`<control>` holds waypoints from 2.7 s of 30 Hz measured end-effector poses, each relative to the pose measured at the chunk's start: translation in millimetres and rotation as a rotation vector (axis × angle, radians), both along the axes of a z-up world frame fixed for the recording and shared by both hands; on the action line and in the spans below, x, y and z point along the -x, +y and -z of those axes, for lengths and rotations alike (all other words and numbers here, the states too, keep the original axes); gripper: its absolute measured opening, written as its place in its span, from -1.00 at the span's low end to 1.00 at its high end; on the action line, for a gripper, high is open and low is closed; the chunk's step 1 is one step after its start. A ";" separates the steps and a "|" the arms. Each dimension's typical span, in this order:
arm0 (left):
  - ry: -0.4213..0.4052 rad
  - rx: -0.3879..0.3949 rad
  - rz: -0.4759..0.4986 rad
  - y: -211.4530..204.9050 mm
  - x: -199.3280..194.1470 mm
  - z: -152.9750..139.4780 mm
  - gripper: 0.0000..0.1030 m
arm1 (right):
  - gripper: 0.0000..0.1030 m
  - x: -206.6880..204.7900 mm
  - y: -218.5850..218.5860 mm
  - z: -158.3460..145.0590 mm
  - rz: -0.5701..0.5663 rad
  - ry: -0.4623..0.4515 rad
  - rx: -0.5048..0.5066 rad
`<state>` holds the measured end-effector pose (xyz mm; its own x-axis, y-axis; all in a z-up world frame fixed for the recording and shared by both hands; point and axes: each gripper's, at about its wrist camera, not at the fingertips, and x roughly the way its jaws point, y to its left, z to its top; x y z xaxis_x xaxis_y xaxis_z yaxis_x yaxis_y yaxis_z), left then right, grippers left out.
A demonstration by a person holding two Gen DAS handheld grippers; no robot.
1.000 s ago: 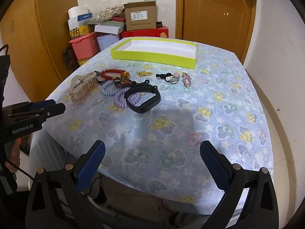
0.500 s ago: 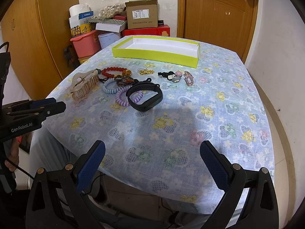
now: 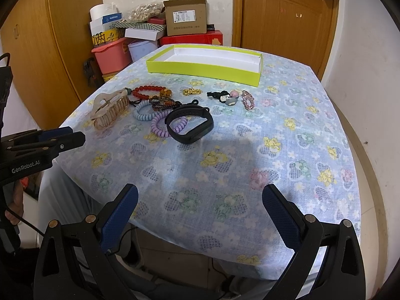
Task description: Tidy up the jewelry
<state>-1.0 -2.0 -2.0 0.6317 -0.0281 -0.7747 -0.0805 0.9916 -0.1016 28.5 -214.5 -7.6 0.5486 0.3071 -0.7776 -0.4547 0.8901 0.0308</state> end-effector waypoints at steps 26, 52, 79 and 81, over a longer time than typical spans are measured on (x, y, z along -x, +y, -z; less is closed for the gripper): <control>-0.002 0.002 0.013 -0.4 -1.1 0.5 -0.14 | 0.93 -0.6 0.5 0.9 0.000 0.004 -0.002; -0.009 0.033 -0.003 3.9 -0.7 2.8 -0.14 | 0.93 -1.3 0.7 1.1 -0.001 0.007 -0.004; -0.049 0.059 -0.068 34.6 -39.2 1.2 0.17 | 0.93 -35.5 8.5 1.2 -0.016 0.000 -0.014; -0.043 0.048 -0.058 32.9 -46.9 4.3 0.17 | 0.93 -39.1 9.2 2.3 -0.016 0.003 -0.012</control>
